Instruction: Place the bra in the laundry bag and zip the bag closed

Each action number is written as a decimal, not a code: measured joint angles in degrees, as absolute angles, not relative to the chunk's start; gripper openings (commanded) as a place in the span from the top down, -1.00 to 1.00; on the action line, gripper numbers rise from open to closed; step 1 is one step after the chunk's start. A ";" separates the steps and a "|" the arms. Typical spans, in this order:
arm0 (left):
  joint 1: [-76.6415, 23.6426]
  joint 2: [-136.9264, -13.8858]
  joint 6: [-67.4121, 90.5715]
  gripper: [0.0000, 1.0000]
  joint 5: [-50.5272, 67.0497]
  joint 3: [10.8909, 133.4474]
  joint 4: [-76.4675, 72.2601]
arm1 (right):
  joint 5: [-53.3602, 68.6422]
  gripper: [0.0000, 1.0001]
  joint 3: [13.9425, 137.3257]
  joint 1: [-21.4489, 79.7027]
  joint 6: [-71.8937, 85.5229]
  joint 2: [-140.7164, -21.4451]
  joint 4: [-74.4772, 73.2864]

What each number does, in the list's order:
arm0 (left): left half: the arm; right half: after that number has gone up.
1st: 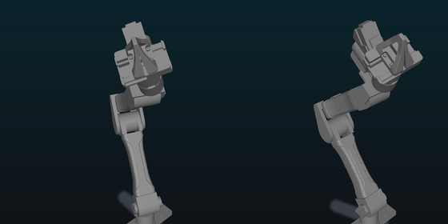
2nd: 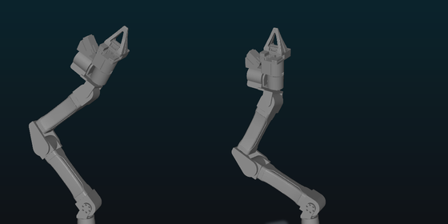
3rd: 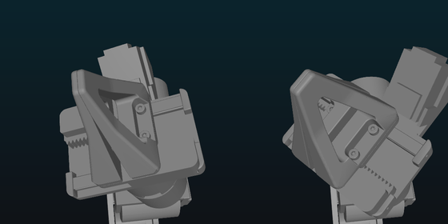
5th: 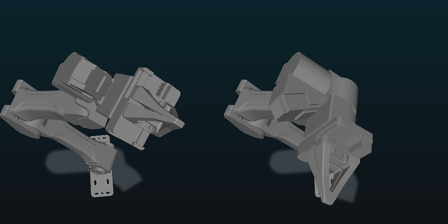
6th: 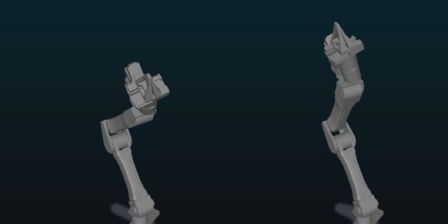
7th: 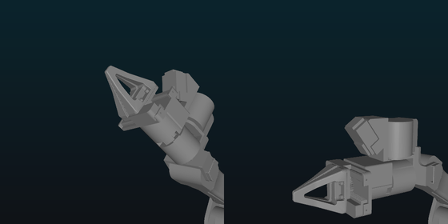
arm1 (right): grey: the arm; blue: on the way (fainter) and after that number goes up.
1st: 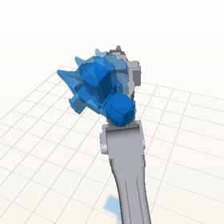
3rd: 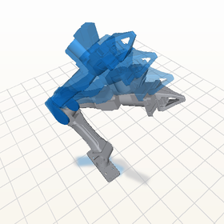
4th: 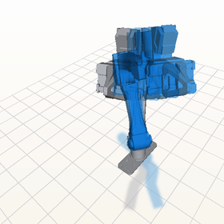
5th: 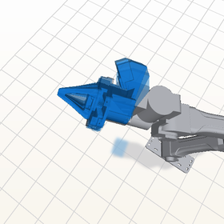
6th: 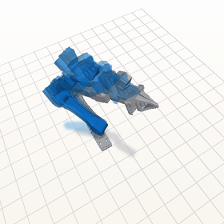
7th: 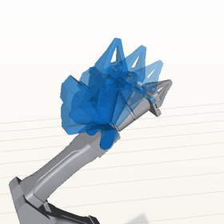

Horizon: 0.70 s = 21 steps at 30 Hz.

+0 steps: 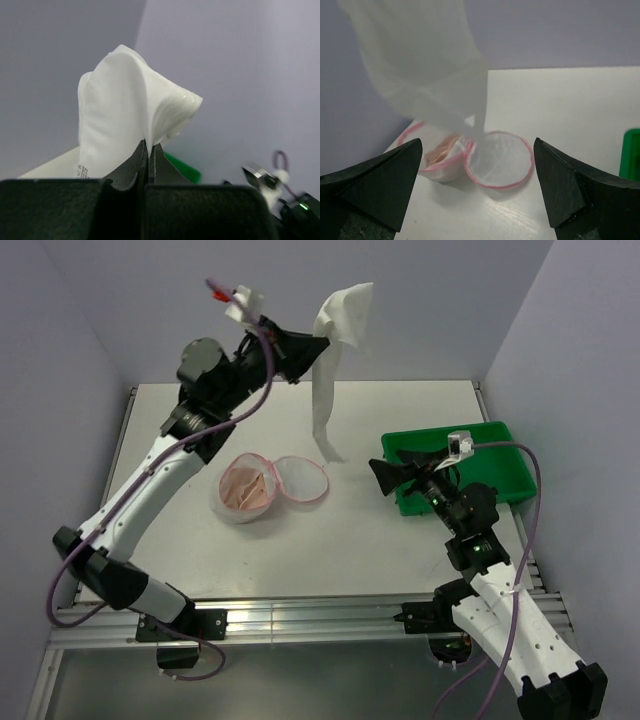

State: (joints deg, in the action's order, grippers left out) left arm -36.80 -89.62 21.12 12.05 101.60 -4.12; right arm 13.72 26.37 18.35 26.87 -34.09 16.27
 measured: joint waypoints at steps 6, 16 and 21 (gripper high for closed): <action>-31.86 -78.04 45.23 1.00 29.10 81.69 -23.73 | 24.84 -0.99 32.27 17.34 25.26 -36.51 17.58; -31.83 -80.93 79.79 1.00 41.95 65.17 -58.46 | 35.70 -0.99 33.82 17.34 29.19 -43.79 27.79; -31.83 -82.76 88.88 1.00 44.23 62.67 -67.72 | 39.75 -0.99 33.82 17.32 32.80 -47.94 33.28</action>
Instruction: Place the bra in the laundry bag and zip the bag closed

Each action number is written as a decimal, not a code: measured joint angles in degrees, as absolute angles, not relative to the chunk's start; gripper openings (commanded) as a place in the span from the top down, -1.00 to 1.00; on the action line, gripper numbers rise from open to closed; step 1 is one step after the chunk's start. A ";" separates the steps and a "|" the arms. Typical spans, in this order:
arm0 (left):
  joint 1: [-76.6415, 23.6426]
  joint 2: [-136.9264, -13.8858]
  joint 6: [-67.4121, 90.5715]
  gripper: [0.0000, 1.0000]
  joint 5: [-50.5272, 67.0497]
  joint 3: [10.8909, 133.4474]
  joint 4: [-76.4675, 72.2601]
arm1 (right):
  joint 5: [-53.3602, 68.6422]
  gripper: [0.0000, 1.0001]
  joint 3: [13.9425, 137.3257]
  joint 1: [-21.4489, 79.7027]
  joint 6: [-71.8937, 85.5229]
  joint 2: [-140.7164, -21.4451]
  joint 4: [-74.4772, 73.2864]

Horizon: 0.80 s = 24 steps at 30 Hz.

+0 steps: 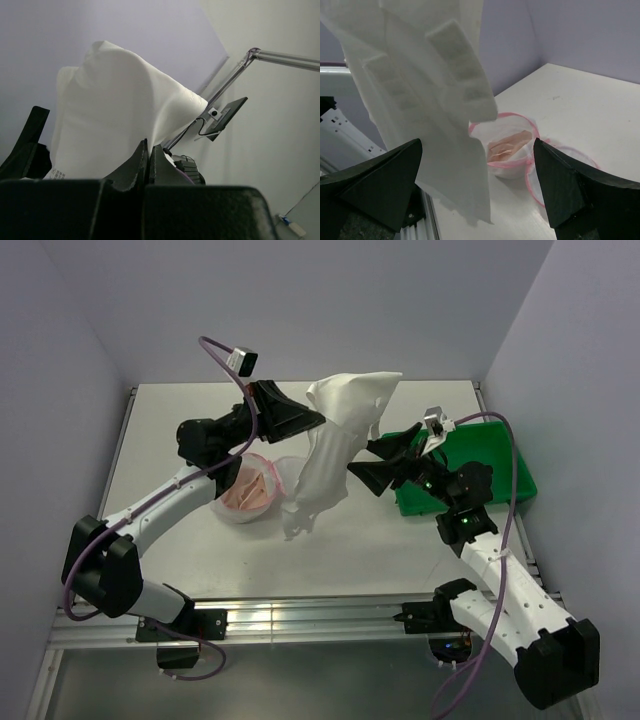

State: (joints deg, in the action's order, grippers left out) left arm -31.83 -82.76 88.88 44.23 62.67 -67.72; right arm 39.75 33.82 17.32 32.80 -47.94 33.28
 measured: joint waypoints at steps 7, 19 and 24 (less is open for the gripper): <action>-31.86 -82.72 90.43 1.00 45.23 61.78 -70.72 | 45.32 -0.99 33.39 17.41 40.14 -51.24 45.06; -31.86 -82.72 91.53 1.00 45.21 61.08 -72.62 | 50.57 -0.93 31.86 21.82 51.68 -59.64 62.61; -31.81 -82.61 90.94 1.00 44.91 59.81 -72.53 | 50.68 -0.82 31.33 24.58 54.22 -59.75 68.01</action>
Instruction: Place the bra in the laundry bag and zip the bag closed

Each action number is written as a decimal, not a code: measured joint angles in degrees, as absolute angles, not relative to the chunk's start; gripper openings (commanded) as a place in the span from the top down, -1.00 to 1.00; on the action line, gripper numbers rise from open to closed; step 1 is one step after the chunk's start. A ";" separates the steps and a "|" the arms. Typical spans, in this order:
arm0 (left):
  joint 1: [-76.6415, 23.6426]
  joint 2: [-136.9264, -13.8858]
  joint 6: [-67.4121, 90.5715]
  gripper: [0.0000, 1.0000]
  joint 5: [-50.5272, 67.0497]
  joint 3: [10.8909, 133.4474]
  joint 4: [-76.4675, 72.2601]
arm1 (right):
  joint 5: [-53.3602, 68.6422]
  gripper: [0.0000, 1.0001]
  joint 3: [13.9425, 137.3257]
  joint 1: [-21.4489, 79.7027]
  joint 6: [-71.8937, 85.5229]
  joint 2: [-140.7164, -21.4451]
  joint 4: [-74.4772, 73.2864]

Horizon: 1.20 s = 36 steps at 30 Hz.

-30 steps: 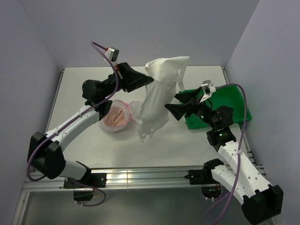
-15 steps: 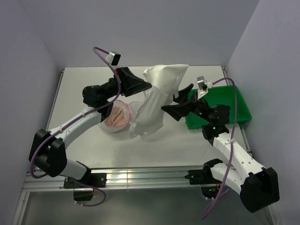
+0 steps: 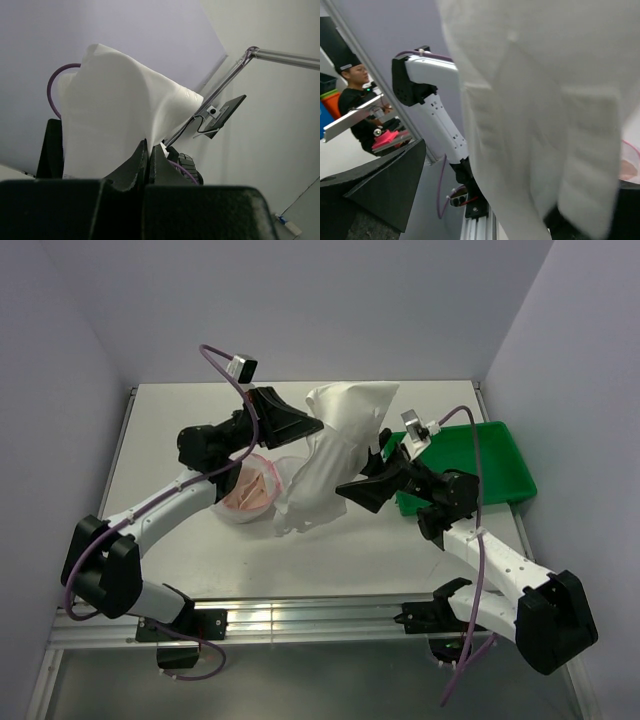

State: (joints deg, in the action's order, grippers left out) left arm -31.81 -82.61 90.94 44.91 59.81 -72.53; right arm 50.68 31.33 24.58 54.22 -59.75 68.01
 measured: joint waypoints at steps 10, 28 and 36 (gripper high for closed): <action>-29.91 -80.03 89.23 1.00 41.63 56.14 -69.93 | 50.68 -0.40 30.61 27.57 56.40 -61.14 71.09; -28.18 -78.08 89.67 0.82 37.87 52.88 -67.68 | 46.98 0.97 30.28 30.68 50.63 -59.24 62.11; -26.06 -75.46 84.64 -0.63 40.14 51.86 -56.77 | 45.36 1.00 31.97 29.93 53.19 -52.18 54.04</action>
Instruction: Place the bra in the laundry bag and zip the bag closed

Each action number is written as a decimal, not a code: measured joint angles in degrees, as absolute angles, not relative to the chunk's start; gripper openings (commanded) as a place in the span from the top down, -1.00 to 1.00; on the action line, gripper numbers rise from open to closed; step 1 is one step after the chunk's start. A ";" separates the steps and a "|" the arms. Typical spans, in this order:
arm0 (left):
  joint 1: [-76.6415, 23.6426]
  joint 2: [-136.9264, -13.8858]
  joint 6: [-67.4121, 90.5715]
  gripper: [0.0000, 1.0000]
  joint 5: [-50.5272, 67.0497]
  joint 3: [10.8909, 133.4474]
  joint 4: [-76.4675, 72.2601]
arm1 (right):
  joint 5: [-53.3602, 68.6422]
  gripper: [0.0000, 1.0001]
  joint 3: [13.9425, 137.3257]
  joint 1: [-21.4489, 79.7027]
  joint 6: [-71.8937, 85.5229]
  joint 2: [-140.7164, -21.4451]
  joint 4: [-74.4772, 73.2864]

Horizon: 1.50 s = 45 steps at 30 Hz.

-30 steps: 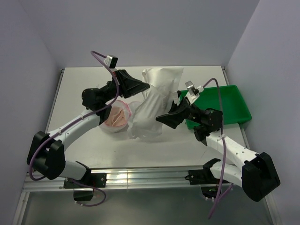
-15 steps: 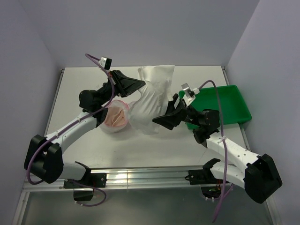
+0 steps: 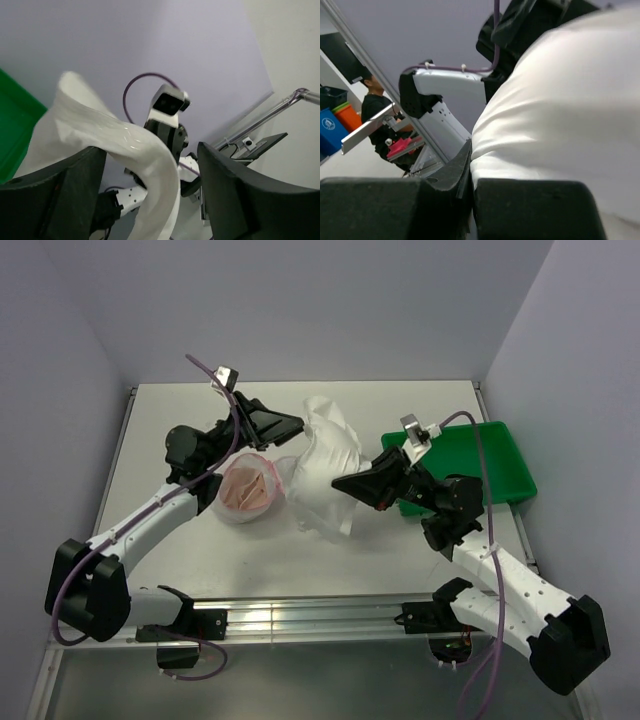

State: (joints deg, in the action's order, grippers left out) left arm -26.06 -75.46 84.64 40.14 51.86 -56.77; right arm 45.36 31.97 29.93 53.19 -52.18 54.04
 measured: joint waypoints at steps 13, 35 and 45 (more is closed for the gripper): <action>-25.93 -65.30 73.21 -0.66 47.53 47.16 -43.88 | 49.21 1.00 38.09 24.58 57.52 -58.00 47.59; -25.98 -61.63 60.69 1.00 42.50 47.97 -30.96 | 51.83 0.19 47.11 24.99 36.10 -55.88 15.16; -27.00 -58.81 55.94 1.00 41.98 48.38 -29.45 | 41.56 -0.86 49.71 25.10 19.59 -43.72 -6.07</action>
State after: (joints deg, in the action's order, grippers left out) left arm -27.00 -58.81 55.94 41.98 48.38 -29.45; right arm 41.56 49.71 25.10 19.59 -43.72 -6.07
